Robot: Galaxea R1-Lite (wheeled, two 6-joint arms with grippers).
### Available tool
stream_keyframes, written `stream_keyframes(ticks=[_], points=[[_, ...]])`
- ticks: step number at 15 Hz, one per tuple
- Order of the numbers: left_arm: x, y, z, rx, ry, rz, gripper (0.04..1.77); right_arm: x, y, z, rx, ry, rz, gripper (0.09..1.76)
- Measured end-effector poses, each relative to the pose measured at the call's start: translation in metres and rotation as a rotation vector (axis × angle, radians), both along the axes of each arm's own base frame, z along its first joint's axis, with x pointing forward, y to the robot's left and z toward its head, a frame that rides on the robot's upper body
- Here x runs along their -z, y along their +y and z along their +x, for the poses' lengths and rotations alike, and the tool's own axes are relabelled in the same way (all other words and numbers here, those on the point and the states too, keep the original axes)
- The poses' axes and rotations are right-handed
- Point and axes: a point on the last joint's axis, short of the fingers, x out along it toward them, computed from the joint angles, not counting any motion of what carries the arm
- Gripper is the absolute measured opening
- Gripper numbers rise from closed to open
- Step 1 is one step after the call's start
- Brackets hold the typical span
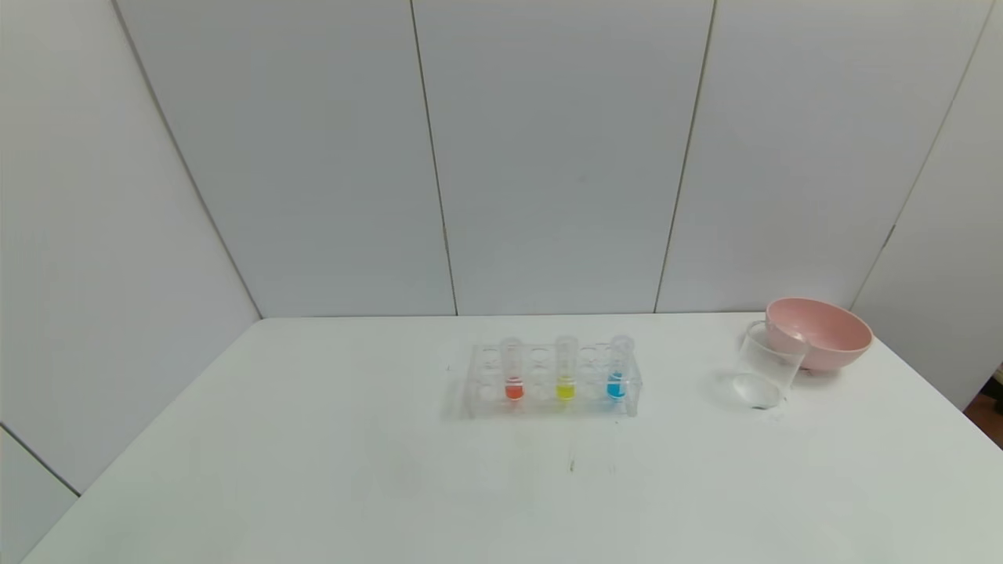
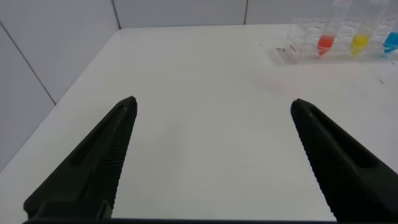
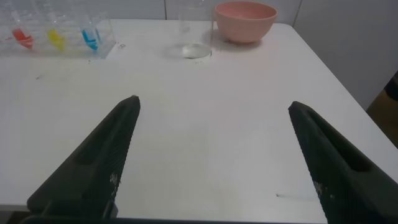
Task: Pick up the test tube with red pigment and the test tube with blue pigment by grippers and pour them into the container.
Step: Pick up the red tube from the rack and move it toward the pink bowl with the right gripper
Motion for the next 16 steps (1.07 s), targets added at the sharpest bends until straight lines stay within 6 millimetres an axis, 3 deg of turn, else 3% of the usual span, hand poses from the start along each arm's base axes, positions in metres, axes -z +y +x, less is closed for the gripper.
stream_keyframes(ticks=[16], points=[[0.0,0.0,0.0,0.0,0.0,0.0,1.76,0.0,0.0,0.0,0.0,0.0,0.0,1.71]])
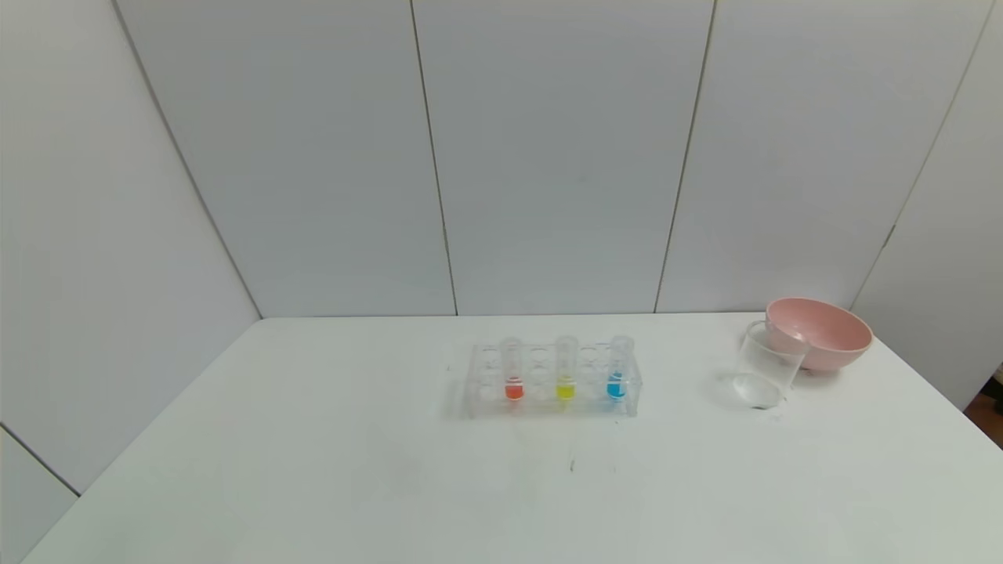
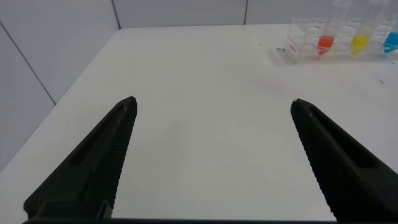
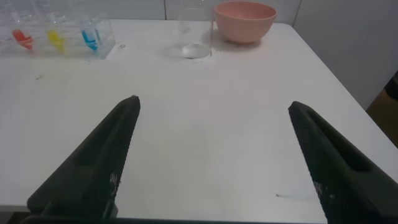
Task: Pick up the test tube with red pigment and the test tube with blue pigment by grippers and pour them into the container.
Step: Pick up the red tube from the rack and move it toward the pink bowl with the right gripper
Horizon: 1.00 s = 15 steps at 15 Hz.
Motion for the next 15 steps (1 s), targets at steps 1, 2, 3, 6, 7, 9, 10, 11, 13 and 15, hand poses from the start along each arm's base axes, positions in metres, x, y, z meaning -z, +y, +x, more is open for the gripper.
stream_keyframes(ticks=[1,2,3,6,7,9,10,11,13,15], points=[[0.0,0.0,0.0,0.0,0.0,0.0,1.76,0.0,0.0,0.0,0.0,0.0,0.0,1.71],[0.0,0.0,0.0,0.0,0.0,0.0,1.76,0.0,0.0,0.0,0.0,0.0,0.0,1.71],[0.0,0.0,0.0,0.0,0.0,0.0,1.76,0.0,0.0,0.0,0.0,-0.003,0.002,1.71],[0.0,0.0,0.0,0.0,0.0,0.0,1.76,-0.001,0.0,0.0,0.0,-0.008,0.007,1.71],[0.0,0.0,0.0,0.0,0.0,0.0,1.76,-0.003,0.0,0.0,0.0,-0.02,0.02,1.71],[0.0,0.0,0.0,0.0,0.0,0.0,1.76,-0.01,0.0,-0.003,-0.018,-0.043,0.041,1.71],[0.0,0.0,0.0,0.0,0.0,0.0,1.76,-0.014,0.001,-0.004,-0.033,-0.048,0.04,1.71],[0.0,0.0,0.0,0.0,0.0,0.0,1.76,-0.019,0.001,-0.005,-0.045,-0.052,0.041,1.71],[0.0,0.0,0.0,0.0,0.0,0.0,1.76,-0.032,0.001,-0.005,-0.062,-0.049,0.039,1.71],[0.0,0.0,0.0,0.0,0.0,0.0,1.76,-0.043,0.001,0.0,-0.087,-0.025,0.036,1.71]])
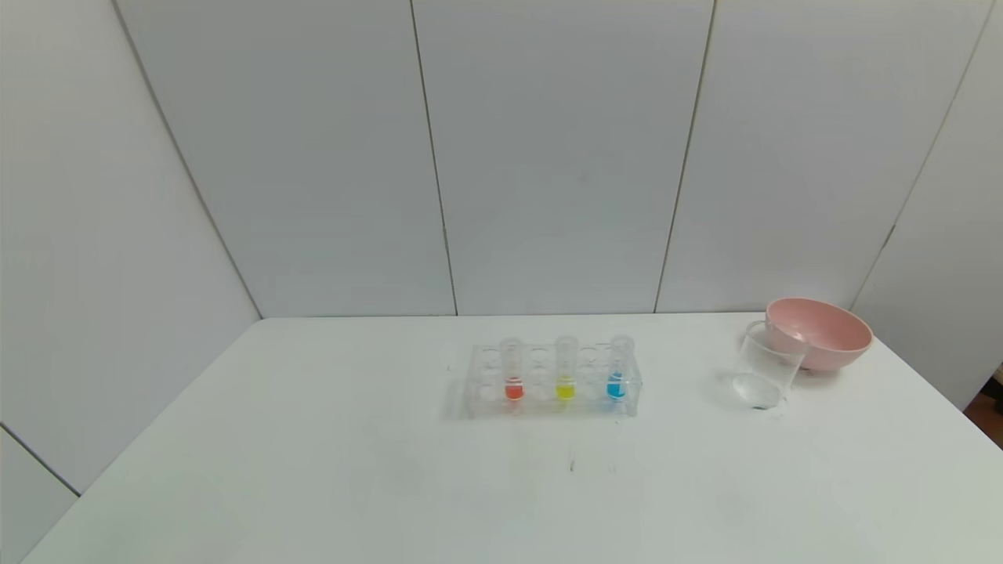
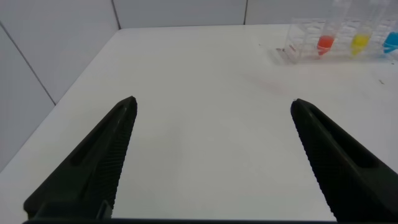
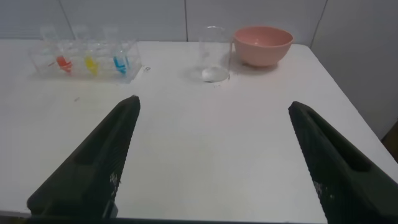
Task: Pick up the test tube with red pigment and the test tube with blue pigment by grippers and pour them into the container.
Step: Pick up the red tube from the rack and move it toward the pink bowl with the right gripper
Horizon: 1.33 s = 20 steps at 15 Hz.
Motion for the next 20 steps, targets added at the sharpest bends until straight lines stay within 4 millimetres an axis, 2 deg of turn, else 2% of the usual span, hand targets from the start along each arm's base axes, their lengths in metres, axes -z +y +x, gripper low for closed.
stream_keyframes(ticks=[3,5,9,12,16,20], points=[[0.0,0.0,0.0,0.0,0.0,0.0,1.76,-0.016,0.001,0.018,-0.033,0.043,-0.012,1.71],[0.0,0.0,0.0,0.0,0.0,0.0,1.76,-0.028,0.001,0.039,-0.048,0.061,-0.014,1.71],[0.0,0.0,0.0,0.0,0.0,0.0,1.76,-0.05,0.004,0.093,-0.085,0.071,-0.017,1.71],[0.0,0.0,0.0,0.0,-0.001,0.0,1.76,-0.054,0.014,0.135,-0.138,0.103,-0.021,1.71],[0.0,0.0,0.0,0.0,0.0,0.0,1.76,-0.047,0.044,0.175,-0.14,0.165,-0.039,1.71],[0.0,0.0,0.0,0.0,0.0,0.0,1.76,-0.041,0.098,0.189,-0.131,0.18,-0.039,1.71]])
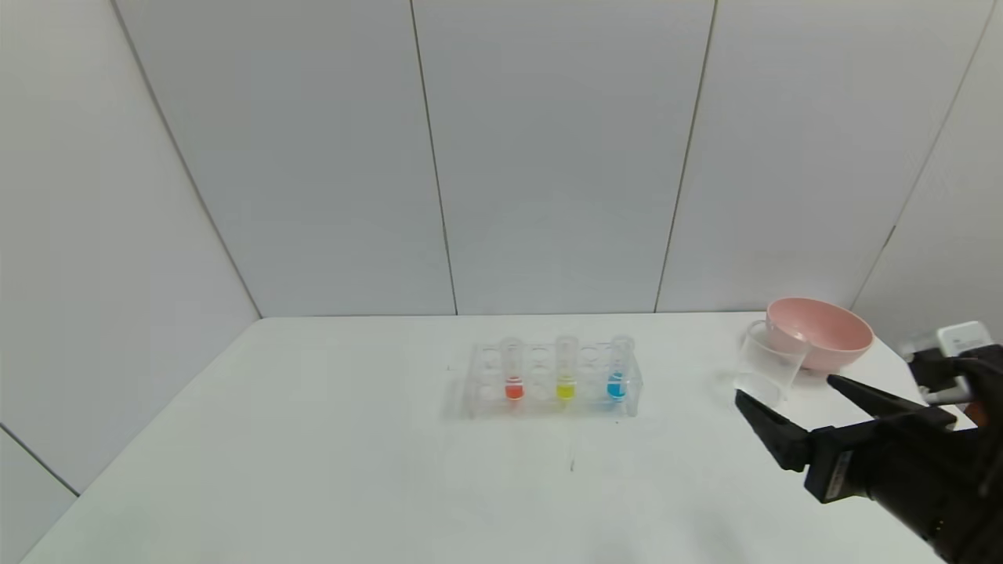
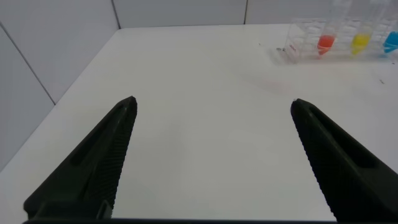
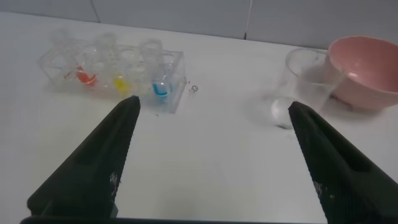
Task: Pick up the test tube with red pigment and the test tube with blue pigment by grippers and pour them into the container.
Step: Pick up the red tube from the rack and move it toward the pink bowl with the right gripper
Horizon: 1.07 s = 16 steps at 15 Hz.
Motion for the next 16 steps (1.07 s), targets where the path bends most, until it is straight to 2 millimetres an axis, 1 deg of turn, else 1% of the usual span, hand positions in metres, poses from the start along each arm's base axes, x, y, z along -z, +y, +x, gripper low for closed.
stream_keyframes(ticks=[5,8,11,16], points=[[0.0,0.0,0.0,0.0,0.0,0.0,1.76,0.008,0.083,0.001,-0.033,0.02,0.033,1.71],[0.0,0.0,0.0,0.0,0.0,0.0,1.76,0.017,0.126,0.008,-0.051,0.012,0.087,1.71],[0.0,0.0,0.0,0.0,0.0,0.0,1.76,0.033,0.159,0.013,-0.084,0.022,0.082,1.71],[0.0,0.0,0.0,0.0,0.0,0.0,1.76,0.055,0.192,0.02,-0.12,0.042,0.059,1.71]])
